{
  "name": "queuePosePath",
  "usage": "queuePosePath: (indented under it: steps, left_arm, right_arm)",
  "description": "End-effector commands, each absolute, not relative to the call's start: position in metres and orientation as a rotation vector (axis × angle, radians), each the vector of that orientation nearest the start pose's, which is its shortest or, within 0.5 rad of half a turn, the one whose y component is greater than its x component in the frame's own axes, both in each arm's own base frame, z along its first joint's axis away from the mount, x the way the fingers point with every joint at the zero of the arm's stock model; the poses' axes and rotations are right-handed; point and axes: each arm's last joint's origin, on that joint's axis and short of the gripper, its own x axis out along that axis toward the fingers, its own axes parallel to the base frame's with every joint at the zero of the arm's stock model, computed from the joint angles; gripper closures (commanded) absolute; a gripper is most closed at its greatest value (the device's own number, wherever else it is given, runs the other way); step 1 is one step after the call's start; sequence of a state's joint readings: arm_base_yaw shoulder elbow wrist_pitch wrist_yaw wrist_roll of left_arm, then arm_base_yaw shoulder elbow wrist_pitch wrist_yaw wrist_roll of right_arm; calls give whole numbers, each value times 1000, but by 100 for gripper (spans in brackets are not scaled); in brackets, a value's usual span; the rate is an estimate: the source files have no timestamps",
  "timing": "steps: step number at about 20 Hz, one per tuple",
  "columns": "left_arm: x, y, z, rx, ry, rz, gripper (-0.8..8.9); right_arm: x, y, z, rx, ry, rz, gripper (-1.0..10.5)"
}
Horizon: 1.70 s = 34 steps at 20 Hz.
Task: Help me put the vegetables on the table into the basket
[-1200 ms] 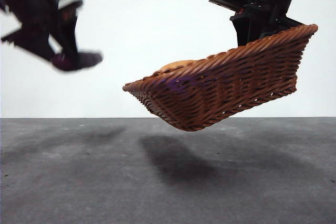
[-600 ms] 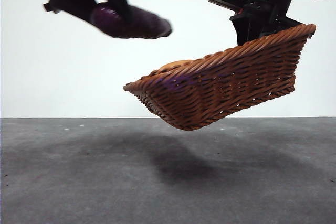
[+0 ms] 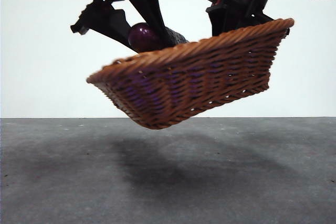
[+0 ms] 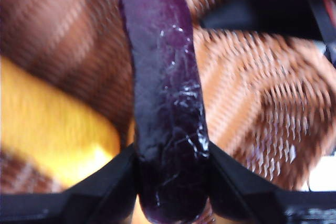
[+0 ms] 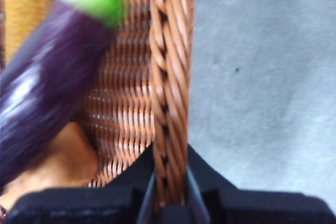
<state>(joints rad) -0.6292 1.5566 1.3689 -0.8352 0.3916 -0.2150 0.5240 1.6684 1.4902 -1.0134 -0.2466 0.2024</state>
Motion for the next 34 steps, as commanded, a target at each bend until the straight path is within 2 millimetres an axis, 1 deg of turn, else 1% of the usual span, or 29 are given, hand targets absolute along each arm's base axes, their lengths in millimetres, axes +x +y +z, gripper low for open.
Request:
queuePosePath:
  steps: [1,2,5,7,9,12,13,14,15,16,17,20,21,24,26,28,30,32,34]
  left_arm:
    - [252,-199,302,-83,1122,-794,305]
    - [252,-200,302,-89,1117,-796,201]
    - [252,-201,303,-83,1103,-788,203]
    - [251,-199,310,-62,1048,-790,203]
    - [243,-191,324,-23,978,-752,204]
    - [219,-170,352,43,886,-713,222]
    - [208,-162,361,60,857,-708,285]
    - [198,-154,370,67,832,-717,453]
    - [187,-146,378,86,806,-730,651]
    - [177,-138,384,104,786,-736,804]
    - [168,-131,389,123,771,-719,822]
    - [146,-109,399,191,733,-601,822]
    - [139,-104,401,195,731,-589,822]
    - [123,-91,402,191,764,-583,822]
    - [114,-85,403,173,790,-571,822]
    - [106,-80,403,152,801,-564,822]
    - [100,-76,404,132,811,-557,822]
    - [94,-72,403,128,832,-549,822]
    - [90,-68,402,126,866,-537,822]
  right_arm:
    - [283,175,296,35,1251,557,955]
    - [283,175,296,34,1254,556,955]
    - [283,175,296,34,1252,557,955]
    - [283,174,296,26,1248,543,955]
    - [286,171,296,3,1233,492,955]
    - [294,156,296,15,1225,446,955]
    - [298,148,296,18,1221,434,955]
    - [302,140,296,22,1216,420,955]
    - [305,132,296,26,1211,404,955]
    - [310,122,296,37,1205,384,955]
    - [314,112,296,41,1200,371,955]
    - [326,77,296,69,1172,312,955]
    - [330,65,296,100,1148,317,955]
    - [347,31,295,270,1058,443,955]
    - [354,15,286,316,1063,441,955]
    - [363,7,270,318,1098,429,955]
    - [374,6,249,336,1140,434,955]
    - [386,7,226,387,1174,479,955]
    - [395,5,204,403,1213,471,955]
